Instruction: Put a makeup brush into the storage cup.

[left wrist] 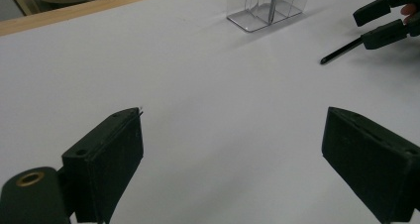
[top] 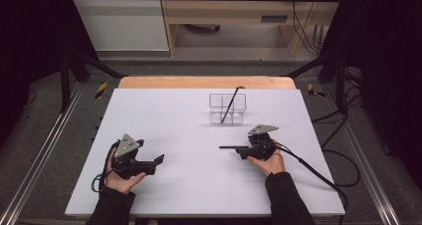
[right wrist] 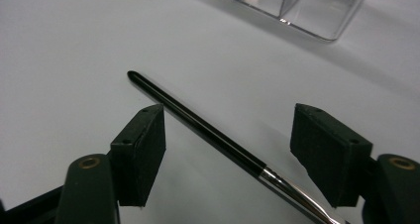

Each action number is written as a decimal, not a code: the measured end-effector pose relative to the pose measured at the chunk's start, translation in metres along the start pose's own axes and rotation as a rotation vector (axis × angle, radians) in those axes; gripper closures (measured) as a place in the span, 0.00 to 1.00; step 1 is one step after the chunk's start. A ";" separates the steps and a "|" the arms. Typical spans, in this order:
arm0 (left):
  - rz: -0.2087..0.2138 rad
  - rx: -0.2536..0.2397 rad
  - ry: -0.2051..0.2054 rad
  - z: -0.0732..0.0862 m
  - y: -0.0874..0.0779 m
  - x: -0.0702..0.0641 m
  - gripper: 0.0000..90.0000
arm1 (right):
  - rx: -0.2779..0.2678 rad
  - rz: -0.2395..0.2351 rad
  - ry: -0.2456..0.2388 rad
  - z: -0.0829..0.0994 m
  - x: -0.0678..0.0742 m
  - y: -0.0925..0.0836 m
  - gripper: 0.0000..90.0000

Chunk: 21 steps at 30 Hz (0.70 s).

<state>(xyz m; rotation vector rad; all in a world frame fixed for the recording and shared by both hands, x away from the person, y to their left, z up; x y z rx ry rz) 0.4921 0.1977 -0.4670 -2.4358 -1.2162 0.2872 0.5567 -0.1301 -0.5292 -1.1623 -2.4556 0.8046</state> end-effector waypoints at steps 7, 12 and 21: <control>0.004 0.002 0.003 0.000 0.001 -0.001 0.09 | 0.048 -0.013 -0.039 0.002 0.007 0.010 0.47; 0.006 0.006 0.006 0.001 0.001 -0.002 0.09 | 0.051 0.009 -0.035 0.002 0.004 0.009 0.56; 0.011 0.004 0.002 0.000 0.001 -0.002 0.09 | 0.075 0.018 -0.036 0.003 0.005 0.004 0.74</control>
Point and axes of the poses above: each handheld gripper's, and its own axes: y roughly forward along the jaws, z roughly out of its underside, x roughly to its left, the point moved 8 cm from there along y, roughly forward along the jaws, and after that the axes turned 5 degrees about -x, right-handed, at the moved point
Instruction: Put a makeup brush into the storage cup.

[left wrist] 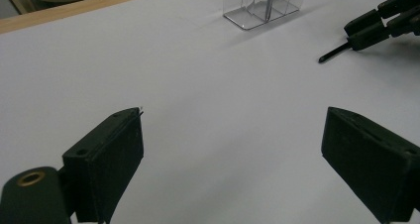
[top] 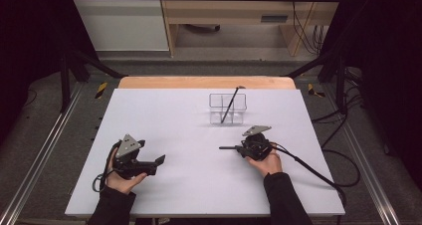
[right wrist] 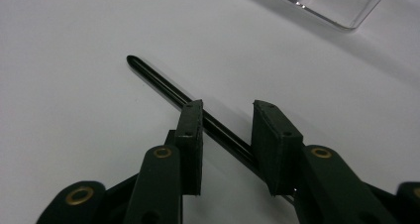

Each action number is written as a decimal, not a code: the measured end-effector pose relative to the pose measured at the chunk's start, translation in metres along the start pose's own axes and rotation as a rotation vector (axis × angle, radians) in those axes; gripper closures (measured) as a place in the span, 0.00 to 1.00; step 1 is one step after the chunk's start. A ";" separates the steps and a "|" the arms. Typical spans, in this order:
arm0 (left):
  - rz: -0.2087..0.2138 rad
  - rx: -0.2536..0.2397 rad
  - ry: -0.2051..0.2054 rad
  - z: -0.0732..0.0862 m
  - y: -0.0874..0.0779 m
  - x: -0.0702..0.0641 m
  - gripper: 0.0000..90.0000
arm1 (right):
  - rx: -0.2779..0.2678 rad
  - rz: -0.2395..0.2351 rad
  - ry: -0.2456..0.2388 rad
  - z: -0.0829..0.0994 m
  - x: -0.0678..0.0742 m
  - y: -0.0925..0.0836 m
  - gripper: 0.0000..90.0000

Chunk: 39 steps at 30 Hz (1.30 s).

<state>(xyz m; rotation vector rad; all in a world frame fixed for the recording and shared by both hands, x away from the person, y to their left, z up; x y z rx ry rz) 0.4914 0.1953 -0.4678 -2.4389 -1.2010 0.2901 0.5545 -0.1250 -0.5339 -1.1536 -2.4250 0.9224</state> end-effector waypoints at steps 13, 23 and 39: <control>0.008 -0.001 0.002 0.000 0.000 -0.002 0.09 | 0.038 -0.002 -0.014 0.003 0.004 -0.010 0.86; 0.010 -0.002 0.005 -0.001 0.000 -0.003 0.10 | 0.063 -0.053 -0.013 0.006 0.010 -0.012 0.86; 0.017 -0.003 0.009 -0.001 0.000 -0.006 0.10 | 0.083 -0.091 -0.018 0.008 0.015 -0.015 0.88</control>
Point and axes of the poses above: each handheld gripper's, and its own axes: y roughly forward along the jaws, z roughly out of its underside, x roughly to its left, the point moved 8 cm from there along y, roughly forward along the jaws, and after that the axes turned 5 degrees about -x, right-handed, at the moved point
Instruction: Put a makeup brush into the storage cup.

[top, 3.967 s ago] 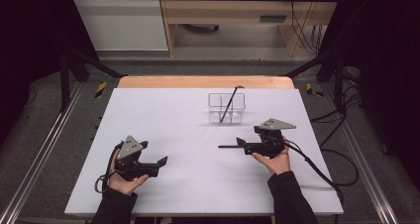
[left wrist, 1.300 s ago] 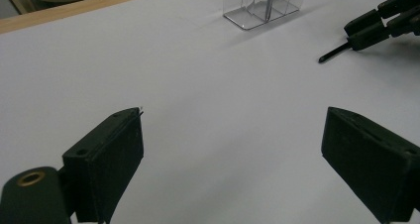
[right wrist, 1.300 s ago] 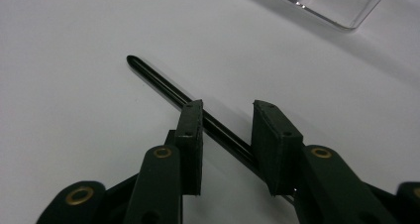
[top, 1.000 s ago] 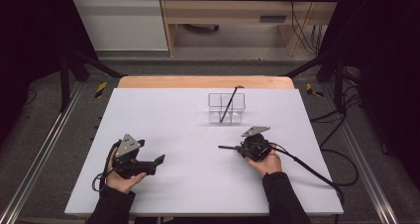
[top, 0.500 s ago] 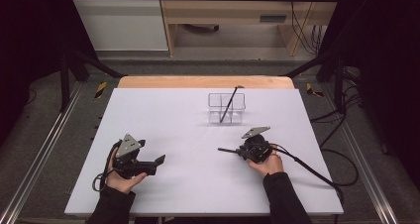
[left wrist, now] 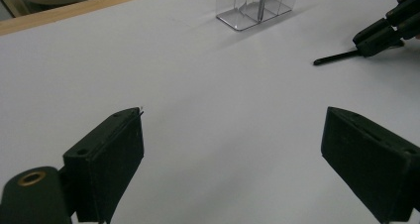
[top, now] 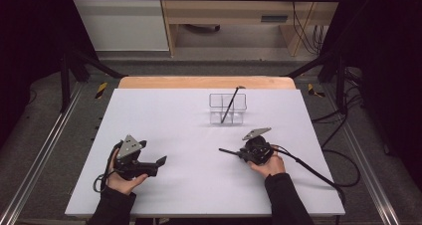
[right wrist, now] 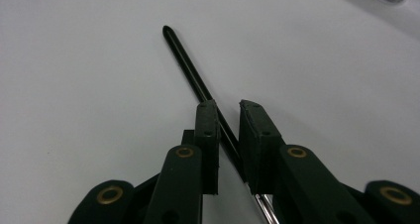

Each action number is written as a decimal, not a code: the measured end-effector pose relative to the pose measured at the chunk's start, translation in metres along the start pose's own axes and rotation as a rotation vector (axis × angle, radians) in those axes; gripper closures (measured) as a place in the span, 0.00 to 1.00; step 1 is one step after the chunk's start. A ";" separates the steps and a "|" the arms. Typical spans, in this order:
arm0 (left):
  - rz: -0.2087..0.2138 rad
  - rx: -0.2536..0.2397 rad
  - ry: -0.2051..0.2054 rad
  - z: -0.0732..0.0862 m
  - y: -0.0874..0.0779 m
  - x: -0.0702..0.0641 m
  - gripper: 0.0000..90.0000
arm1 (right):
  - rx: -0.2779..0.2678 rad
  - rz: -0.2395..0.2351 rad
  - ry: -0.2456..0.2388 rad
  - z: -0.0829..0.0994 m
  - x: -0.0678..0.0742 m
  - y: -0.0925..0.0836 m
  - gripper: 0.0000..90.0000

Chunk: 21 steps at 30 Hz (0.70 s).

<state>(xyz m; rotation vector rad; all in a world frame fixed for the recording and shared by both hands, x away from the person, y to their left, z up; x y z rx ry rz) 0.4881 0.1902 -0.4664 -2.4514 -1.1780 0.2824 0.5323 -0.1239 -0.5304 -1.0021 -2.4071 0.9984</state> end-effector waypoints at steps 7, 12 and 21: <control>0.001 0.000 0.004 0.000 0.000 0.000 0.10 | 0.009 -0.012 0.025 0.002 0.006 -0.003 0.91; 0.003 -0.001 0.002 -0.001 0.000 -0.001 0.10 | 0.007 -0.009 0.033 0.005 0.013 -0.005 0.91; 0.007 -0.001 0.001 -0.001 0.000 -0.002 0.10 | 0.000 0.010 0.023 0.009 0.018 -0.005 0.91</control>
Point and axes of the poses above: each handheld gripper's, and its own axes: y roughly forward along the jaws, z roughly out of its underside, x roughly to its left, the point moved 8 cm from there along y, roughly forward along the jaws, and after that the axes turned 5 degrees about -x, right-handed, at the moved point
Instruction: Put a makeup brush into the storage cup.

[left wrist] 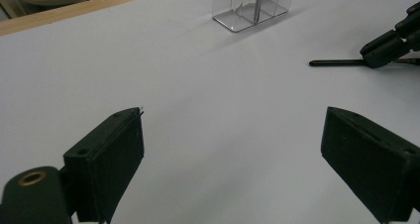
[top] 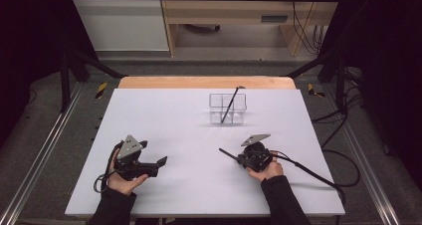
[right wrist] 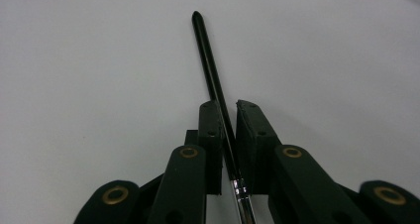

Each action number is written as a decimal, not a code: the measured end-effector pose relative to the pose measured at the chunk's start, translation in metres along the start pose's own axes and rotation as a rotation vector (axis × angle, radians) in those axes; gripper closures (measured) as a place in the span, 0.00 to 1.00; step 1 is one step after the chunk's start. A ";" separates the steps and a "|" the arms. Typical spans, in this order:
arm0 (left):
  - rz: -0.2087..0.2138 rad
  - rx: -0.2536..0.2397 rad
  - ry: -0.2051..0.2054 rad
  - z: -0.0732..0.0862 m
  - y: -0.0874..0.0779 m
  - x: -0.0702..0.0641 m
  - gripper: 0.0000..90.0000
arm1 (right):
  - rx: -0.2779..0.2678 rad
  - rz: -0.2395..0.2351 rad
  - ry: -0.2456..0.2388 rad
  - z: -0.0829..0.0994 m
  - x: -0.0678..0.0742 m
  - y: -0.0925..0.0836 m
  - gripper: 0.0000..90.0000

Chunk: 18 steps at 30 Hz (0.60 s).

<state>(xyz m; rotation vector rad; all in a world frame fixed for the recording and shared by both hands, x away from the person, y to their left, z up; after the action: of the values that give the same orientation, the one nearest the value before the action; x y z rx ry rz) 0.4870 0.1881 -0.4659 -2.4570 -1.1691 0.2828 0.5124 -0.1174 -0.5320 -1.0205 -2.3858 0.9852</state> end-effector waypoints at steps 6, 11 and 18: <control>0.003 0.002 0.004 0.000 0.000 -0.001 0.10 | 0.000 -0.002 0.014 0.000 0.002 -0.001 0.92; 0.003 0.000 0.005 -0.001 0.000 -0.001 0.10 | -0.006 -0.004 0.033 0.001 0.005 -0.001 0.92; 0.004 0.002 0.010 0.000 0.000 -0.002 0.10 | -0.015 0.003 0.025 0.001 0.006 -0.001 0.89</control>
<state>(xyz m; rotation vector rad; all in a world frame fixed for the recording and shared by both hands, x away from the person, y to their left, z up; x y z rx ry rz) 0.4860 0.1864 -0.4655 -2.4570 -1.1588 0.2722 0.5076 -0.1142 -0.5319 -1.0364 -2.3751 0.9513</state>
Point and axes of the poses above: each handheld gripper's, and its own axes: y roughly forward along the jaws, z roughly out of its underside, x roughly to its left, the point moved 8 cm from there along y, roughly forward along the jaws, and after that the axes turned 5 degrees about -x, right-handed, at the moved point
